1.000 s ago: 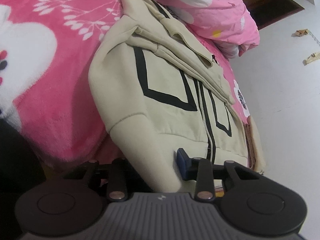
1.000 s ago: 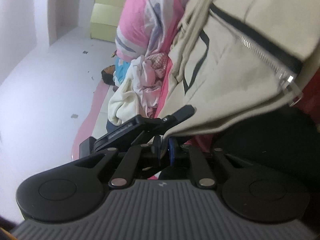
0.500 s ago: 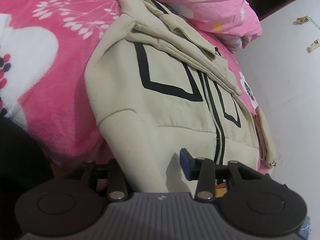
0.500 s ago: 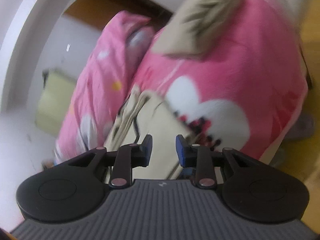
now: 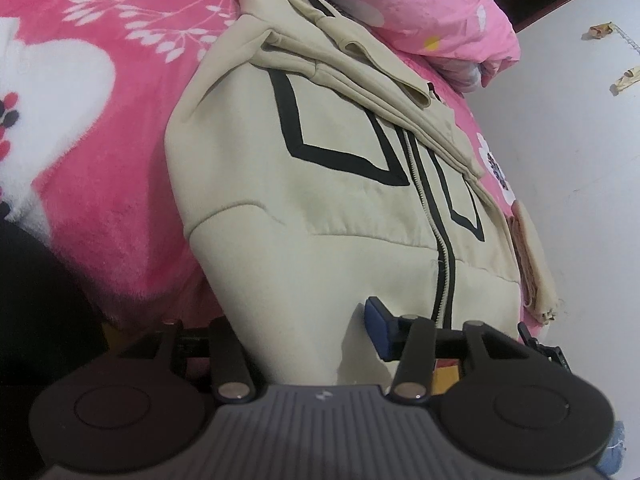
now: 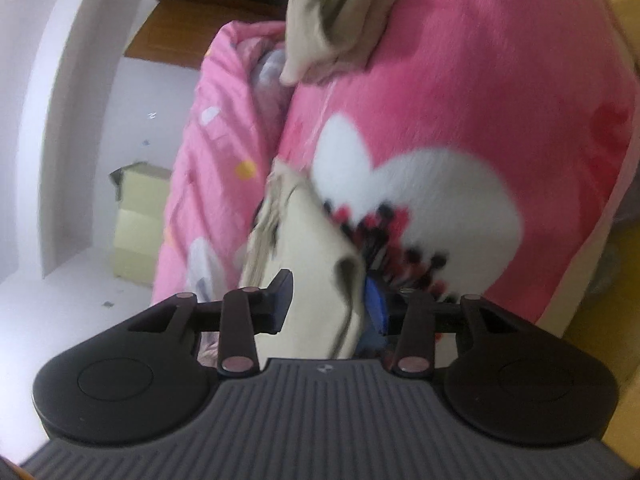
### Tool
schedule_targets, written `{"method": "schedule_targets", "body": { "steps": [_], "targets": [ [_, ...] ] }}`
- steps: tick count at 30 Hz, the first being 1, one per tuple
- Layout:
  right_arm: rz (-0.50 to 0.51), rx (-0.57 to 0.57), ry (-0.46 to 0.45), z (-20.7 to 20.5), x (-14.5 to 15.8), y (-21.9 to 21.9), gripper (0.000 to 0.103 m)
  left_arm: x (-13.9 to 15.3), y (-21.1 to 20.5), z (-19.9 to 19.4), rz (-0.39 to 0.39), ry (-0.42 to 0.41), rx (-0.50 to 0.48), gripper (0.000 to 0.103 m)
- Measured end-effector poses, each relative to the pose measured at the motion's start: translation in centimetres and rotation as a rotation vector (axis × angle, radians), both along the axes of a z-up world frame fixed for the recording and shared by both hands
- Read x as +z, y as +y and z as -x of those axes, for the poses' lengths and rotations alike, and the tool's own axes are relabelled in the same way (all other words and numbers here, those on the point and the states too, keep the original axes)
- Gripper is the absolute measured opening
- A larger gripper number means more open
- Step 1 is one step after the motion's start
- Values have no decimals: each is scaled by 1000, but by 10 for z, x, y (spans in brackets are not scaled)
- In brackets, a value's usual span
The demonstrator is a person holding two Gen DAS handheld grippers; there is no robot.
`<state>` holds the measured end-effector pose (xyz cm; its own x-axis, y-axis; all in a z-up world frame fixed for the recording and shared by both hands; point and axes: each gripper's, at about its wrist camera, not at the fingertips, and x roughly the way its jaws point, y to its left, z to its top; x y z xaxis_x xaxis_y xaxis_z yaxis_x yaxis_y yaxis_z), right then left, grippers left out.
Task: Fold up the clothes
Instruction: 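Lower the hanging jacket onto the bed and open the right tool, then grasp the jacket hem with both tools and fold it over the body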
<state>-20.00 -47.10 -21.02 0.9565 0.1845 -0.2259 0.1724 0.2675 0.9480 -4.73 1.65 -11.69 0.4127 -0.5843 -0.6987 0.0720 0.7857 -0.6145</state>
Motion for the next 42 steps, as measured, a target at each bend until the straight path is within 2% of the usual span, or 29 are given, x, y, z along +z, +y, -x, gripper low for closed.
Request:
{"method": "schedule_targets", "body": {
  "steps": [3,8,10,12,17,21,32,42],
  "targets": [
    [5,44,-22,-2,-1,11,33,-1,1,0,8,-8,-6,43],
    [7,52,12,-14,-6,19,21,1,-1,1,-9,-28,-30,38],
    [7,45,20,-15,-6,20,7,3,-3,2,-23,-43,-43,38],
    [9,40,11,-14,-5,22,4,6,-4,3,-36,-59,-56,36],
    [38,38,-37,-12,8,26,4,13,-9,6,-70,-98,-88,17],
    [42,36,-88,-10,21,26,3,22,-5,10,-60,-136,-92,11],
    [110,67,-185,-28,70,29,3,47,13,7,65,-202,-65,7],
    [168,121,-243,-72,115,37,3,69,22,-18,134,-273,-62,6]
  ]
}}
